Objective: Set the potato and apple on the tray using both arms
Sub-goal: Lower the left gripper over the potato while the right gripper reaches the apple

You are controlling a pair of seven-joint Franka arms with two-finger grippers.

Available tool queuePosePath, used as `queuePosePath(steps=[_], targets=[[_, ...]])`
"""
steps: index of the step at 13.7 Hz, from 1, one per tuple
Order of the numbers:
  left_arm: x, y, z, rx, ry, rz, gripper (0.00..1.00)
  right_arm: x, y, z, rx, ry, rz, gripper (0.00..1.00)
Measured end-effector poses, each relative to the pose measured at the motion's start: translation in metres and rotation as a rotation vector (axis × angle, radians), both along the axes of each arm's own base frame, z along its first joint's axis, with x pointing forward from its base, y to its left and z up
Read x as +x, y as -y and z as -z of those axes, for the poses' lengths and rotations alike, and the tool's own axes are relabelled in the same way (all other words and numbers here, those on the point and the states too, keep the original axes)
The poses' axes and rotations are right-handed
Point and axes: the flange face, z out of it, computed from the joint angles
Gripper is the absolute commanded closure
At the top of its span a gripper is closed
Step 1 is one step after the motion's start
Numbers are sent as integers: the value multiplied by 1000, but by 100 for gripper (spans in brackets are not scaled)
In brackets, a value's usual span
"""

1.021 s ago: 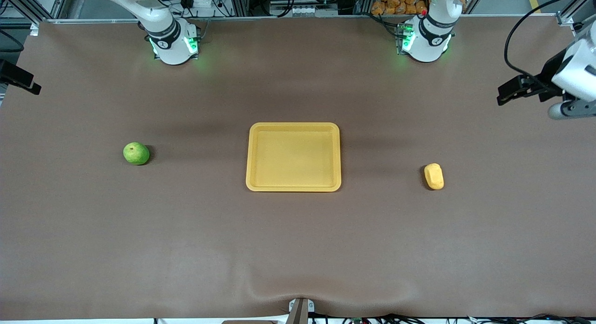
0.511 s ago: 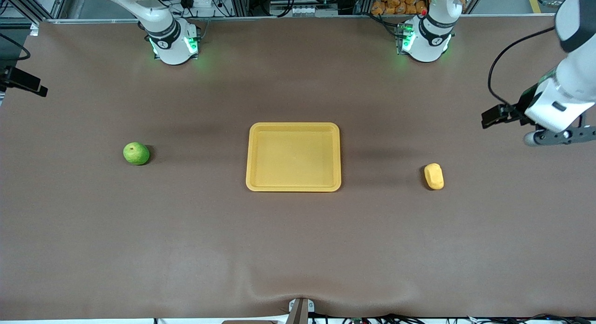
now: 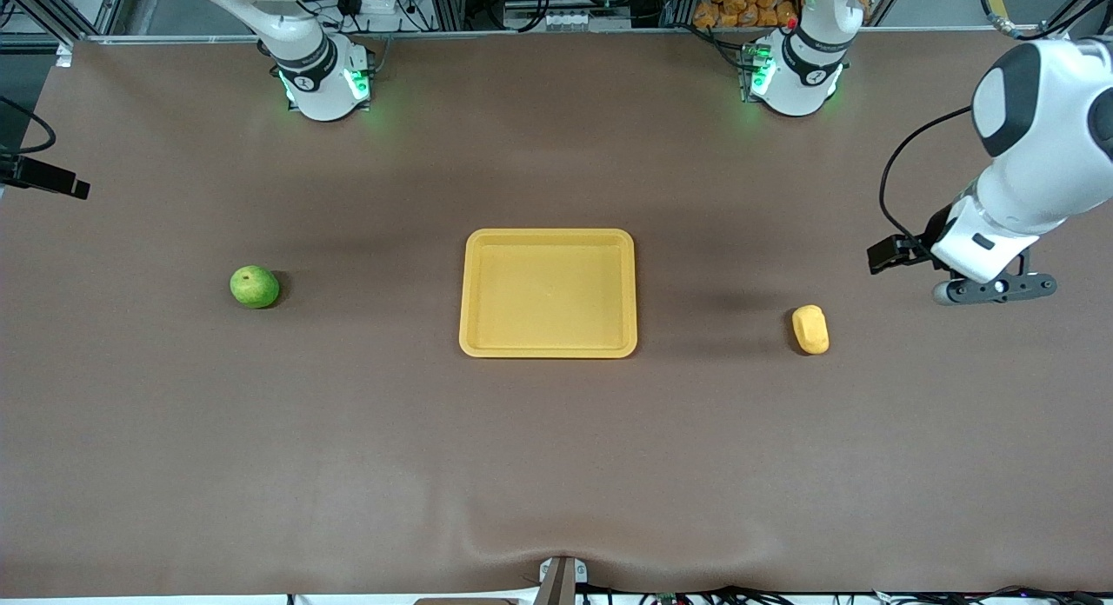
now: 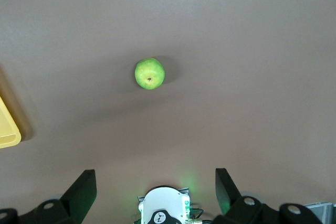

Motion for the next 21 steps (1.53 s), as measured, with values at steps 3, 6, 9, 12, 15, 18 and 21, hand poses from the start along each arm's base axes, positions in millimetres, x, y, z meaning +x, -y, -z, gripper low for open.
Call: queuePosePath(steps=[3, 6, 9, 12, 15, 18, 21], targets=[[7, 0, 29, -7, 4, 2, 0, 6, -1, 12, 1, -23, -2, 0], [17, 1, 67, -16, -18, 2, 0, 12, -2, 25, -3, -46, -6, 0], [25, 2, 104, -25, -33, -27, 0, 17, -2, 36, -5, -67, -7, 0], [30, 4, 132, -32, -38, -72, 0, 24, -1, 54, -4, -97, -6, 0], [33, 6, 153, -37, -40, -114, 0, 38, 1, 87, -6, -133, -5, 0], [30, 10, 182, -52, -3, -143, 0, 48, 2, 111, -10, -146, -6, 0], [20, 12, 211, -61, 9, -144, 0, 51, 4, 131, -14, -132, -8, 0]])
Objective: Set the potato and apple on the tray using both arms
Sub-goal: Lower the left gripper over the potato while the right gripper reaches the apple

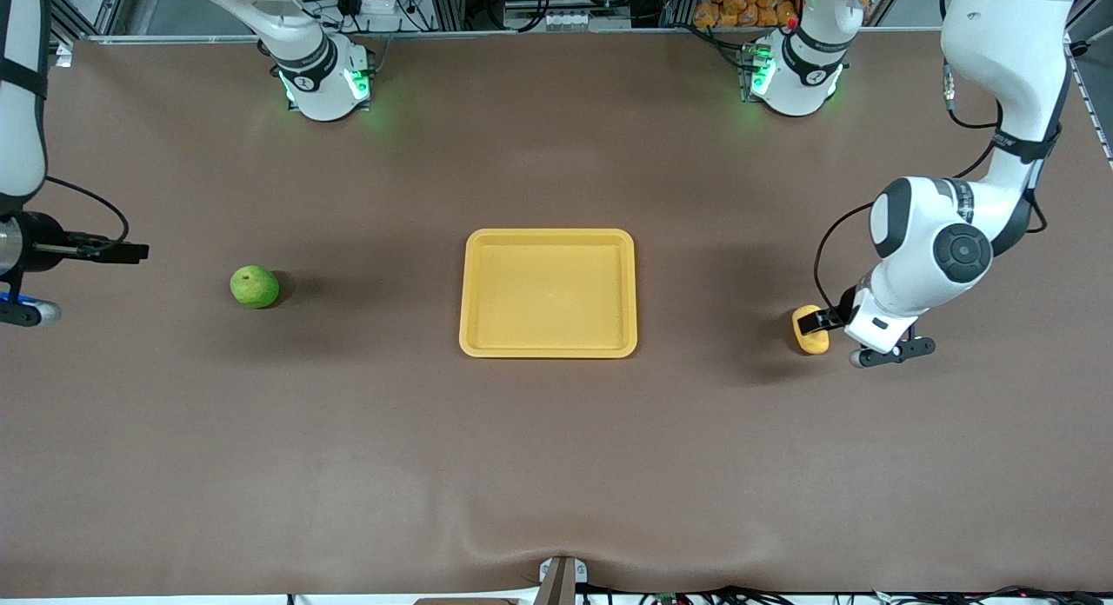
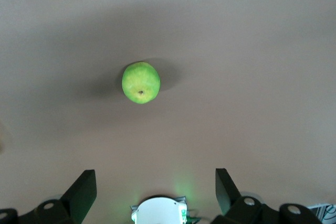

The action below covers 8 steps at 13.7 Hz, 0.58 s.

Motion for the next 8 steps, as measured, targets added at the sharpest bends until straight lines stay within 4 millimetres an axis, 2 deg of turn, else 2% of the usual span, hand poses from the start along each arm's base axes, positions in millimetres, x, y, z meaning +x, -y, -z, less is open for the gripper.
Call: queuePosePath(steps=[1, 3, 6, 8], targets=[[-2, 0, 6, -2, 3, -1, 0, 0, 0, 7, -1, 3, 0, 0], [-4, 0, 16, -5, 2, -1, 7, -1, 2, 20, -1, 4, 0, 0], [-6, 0, 21, -5, -5, -1, 16, -2, 3, 35, -1, 9, 1, 0], [-7, 0, 25, -6, -11, -1, 18, -4, 5, 46, -1, 9, 3, 0]])
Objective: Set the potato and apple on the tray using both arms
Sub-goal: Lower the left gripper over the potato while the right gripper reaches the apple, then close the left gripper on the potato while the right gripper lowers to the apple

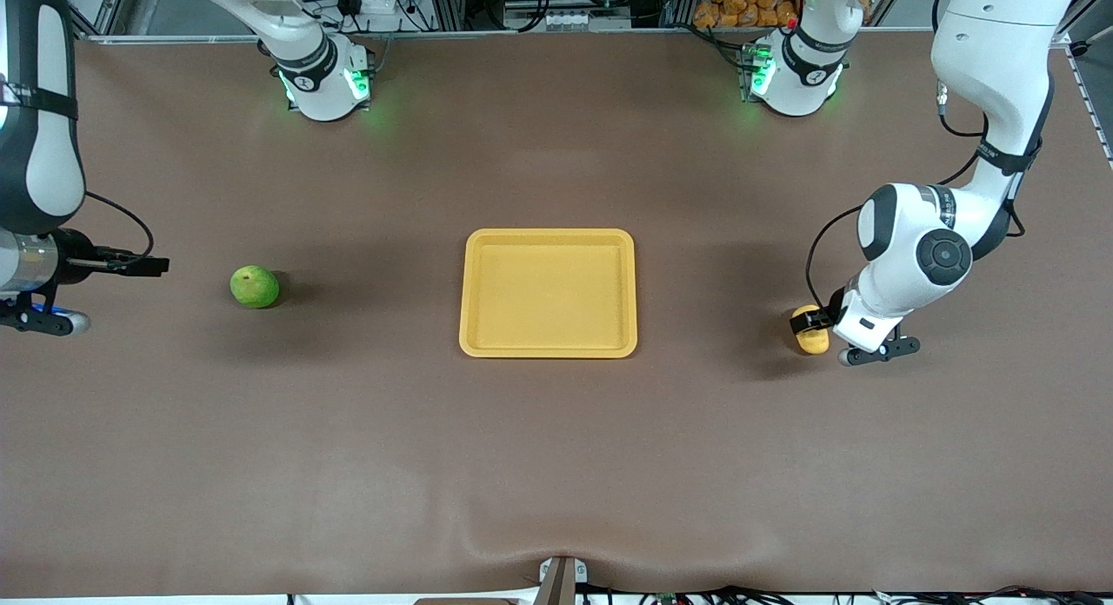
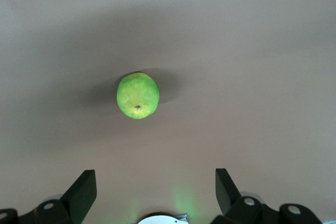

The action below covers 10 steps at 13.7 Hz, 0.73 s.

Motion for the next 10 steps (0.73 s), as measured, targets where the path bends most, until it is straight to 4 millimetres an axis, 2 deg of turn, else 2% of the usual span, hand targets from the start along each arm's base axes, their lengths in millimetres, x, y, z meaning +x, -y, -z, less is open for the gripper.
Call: queuePosePath(steps=[5, 9, 10], targets=[[0, 1, 9, -4, 3, 0, 42, -3, 3, 20, -1, 13, 3, 0], [1, 2, 11, -7, 16, 1, 84, -10, 1, 53, 6, 26, 4, 0], [1, 2, 11, -7, 16, 1, 100, -12, 1, 59, 7, 22, 4, 0]])
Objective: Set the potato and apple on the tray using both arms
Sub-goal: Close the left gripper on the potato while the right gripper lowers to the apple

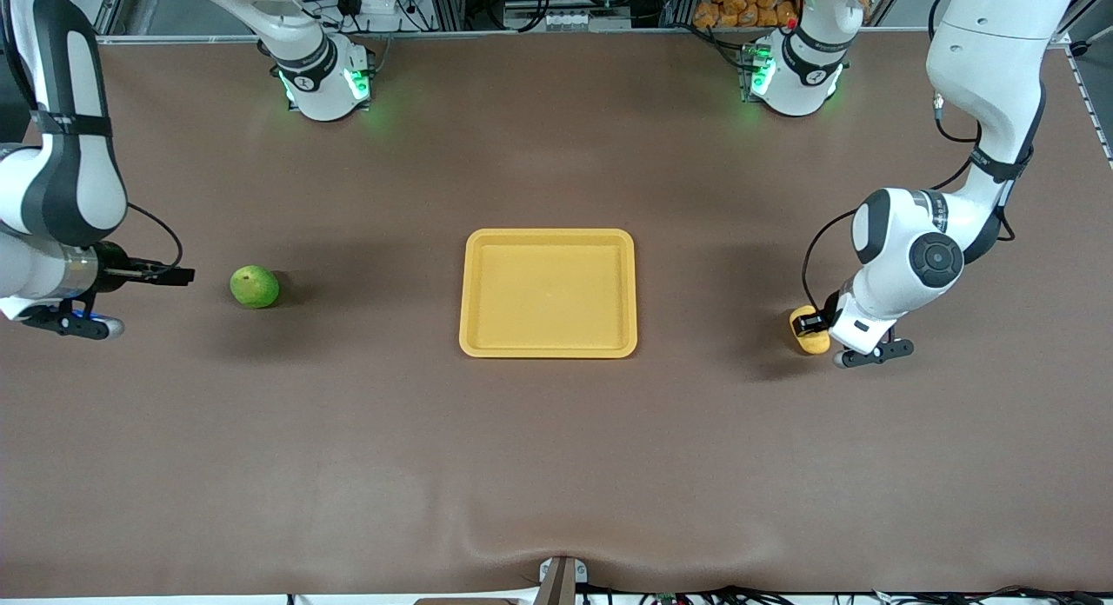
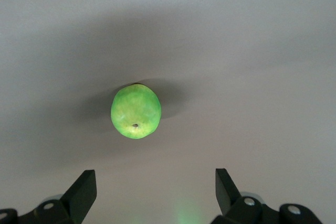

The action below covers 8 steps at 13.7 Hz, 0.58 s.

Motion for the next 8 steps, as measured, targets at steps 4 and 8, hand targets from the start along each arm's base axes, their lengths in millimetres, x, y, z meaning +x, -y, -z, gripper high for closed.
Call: queuePosePath(steps=[4, 8], targets=[[1, 0, -1, -1, 4, 0, 100, -6, -2, 17, 9, -1, 4, 0], [6, 19, -15, -14, 30, 29, 100, -15, -6, 45, 24, 26, 15, 0]])
